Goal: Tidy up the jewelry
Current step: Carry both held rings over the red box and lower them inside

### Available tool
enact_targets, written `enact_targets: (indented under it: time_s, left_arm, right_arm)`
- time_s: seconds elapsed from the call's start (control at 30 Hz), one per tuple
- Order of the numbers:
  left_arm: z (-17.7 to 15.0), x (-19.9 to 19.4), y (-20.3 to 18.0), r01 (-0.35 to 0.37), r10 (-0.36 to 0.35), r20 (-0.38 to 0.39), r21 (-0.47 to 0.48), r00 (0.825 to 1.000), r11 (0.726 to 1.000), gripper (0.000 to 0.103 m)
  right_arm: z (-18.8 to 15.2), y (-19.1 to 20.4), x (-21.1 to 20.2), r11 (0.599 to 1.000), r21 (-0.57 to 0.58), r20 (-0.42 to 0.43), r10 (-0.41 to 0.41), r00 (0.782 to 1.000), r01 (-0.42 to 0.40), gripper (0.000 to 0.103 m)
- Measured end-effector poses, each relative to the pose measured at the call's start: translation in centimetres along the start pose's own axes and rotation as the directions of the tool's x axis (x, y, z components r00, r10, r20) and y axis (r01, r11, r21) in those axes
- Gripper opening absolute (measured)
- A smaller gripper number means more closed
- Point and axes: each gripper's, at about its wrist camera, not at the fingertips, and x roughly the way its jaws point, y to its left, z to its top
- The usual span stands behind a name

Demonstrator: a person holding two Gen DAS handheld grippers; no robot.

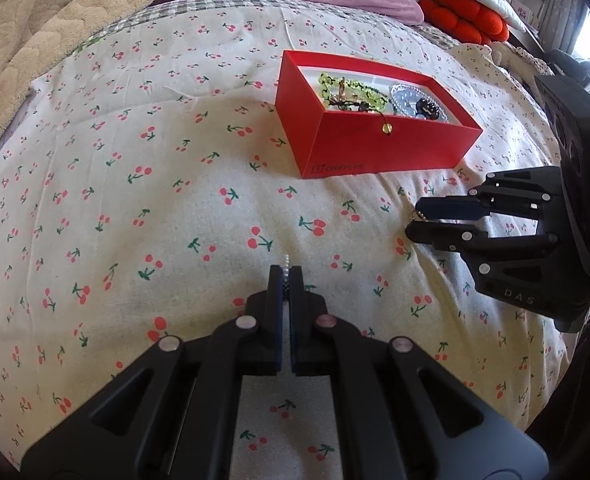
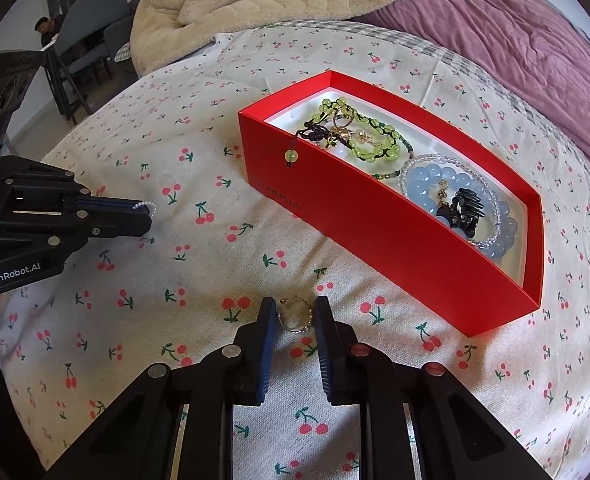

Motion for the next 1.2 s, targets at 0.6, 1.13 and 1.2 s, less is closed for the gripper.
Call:
enact_targets:
  time_s: [0.6,1.13,1.2]
  left_arm:
    - [2.1,-2.2,-1.0,0.038,-0.038,0.053,-0.007,0.998,0.999,0.003]
    - [7.0,-3.7,-3.4,0.089,-0.082,0.161,-0.038,0.984,0.995,0.003]
    - [7.6,-3.3,-3.8,0.098,-0.090,0.163,-0.038,0.982,0.994,0.003]
  right_arm:
    - [1.0,-0.1,-3.9,0.999,0.036,0.042,0.023,0.999,-0.024,0.019]
    - [3.7,-5.7,-7.3,0.978,0.208,0.156,-0.012,0.988,-0.021,0.019]
    - [3.8,-6.4,-7.1,0.973,0.230,0.154,-0.014,0.988,-0.022,0.019]
